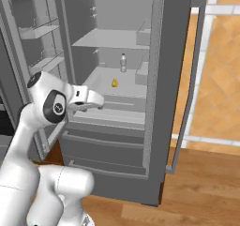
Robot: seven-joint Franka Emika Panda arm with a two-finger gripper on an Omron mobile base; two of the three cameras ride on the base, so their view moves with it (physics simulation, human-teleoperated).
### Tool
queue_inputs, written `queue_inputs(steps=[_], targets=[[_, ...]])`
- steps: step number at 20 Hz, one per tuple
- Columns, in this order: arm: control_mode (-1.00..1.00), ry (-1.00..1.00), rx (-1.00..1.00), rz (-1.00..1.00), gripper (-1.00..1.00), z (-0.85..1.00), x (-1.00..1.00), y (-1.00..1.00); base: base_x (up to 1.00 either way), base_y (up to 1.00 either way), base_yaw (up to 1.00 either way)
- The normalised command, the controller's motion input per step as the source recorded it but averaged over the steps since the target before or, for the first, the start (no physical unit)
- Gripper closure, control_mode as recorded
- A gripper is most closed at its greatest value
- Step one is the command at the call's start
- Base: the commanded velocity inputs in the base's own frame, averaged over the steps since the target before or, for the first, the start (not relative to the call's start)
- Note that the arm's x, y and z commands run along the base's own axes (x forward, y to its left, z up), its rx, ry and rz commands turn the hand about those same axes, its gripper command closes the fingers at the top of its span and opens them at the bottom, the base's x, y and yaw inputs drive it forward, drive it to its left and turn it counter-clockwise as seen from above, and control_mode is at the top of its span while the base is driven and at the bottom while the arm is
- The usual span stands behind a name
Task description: Grab a lemon wedge from the fridge and one ice cube from the ice bowl, and put them in the glass of lemonade.
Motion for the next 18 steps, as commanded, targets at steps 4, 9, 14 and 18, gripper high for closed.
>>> queue_inputs(steps=[4, 9, 14, 18], targets=[[-1.0, 0.45, 0.19, 0.36, -1.0, -0.22, -0.1, 0.44, 0.0, 0.0, 0.0], [-1.0, -0.11, 0.17, 0.07, -1.0, -0.04, -0.04, 0.28, 0.0, 0.0, 0.0], [-1.0, -0.25, 0.06, 0.0, -1.0, -0.01, -0.32, -0.04, 0.0, 0.0, 0.0], [-1.0, 0.0, 0.0, 0.0, -1.0, 0.0, 0.0, 0.0, 0.0, 0.0, 0.0]])
